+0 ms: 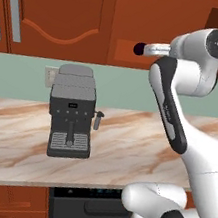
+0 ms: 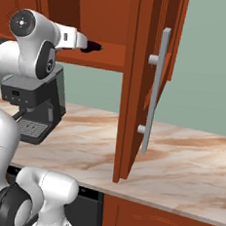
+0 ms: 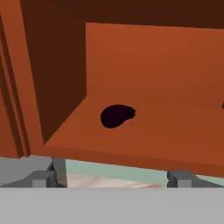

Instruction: Pick the eggplants from the cabinet and place them in one bowl. Pick the potato from the sink and place it in the other bowl.

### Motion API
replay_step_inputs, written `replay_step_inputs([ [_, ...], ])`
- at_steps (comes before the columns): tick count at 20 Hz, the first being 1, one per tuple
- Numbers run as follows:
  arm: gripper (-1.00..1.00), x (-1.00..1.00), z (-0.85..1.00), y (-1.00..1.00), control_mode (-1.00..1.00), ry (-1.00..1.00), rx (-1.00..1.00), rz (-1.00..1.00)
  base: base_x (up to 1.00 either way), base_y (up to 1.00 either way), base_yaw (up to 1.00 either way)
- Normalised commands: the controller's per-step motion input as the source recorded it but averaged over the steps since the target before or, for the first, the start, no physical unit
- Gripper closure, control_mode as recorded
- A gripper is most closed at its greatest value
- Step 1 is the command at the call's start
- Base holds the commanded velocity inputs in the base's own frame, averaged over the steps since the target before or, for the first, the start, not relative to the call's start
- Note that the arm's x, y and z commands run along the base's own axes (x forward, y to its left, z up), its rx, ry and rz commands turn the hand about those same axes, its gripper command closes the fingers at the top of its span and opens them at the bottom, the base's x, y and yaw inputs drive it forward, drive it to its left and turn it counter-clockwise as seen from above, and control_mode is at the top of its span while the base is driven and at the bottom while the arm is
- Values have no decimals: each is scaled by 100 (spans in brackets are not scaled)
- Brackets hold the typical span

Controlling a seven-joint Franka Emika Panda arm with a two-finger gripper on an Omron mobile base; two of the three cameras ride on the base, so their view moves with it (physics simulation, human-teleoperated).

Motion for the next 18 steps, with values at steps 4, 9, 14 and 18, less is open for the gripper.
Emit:
replay_step_inputs([
  [4, -100, 21, -1, 0, -100, 13, 10, 0, 0, 0, 0],
  [9, -100, 20, -4, -2, -100, 15, 9, 0, 0, 0, 0],
  [14, -100, 19, -3, -1, -100, 7, 5, 0, 0, 0, 0],
  [18, -100, 16, -8, 0, -100, 2, 3, 0, 0, 0, 0],
])
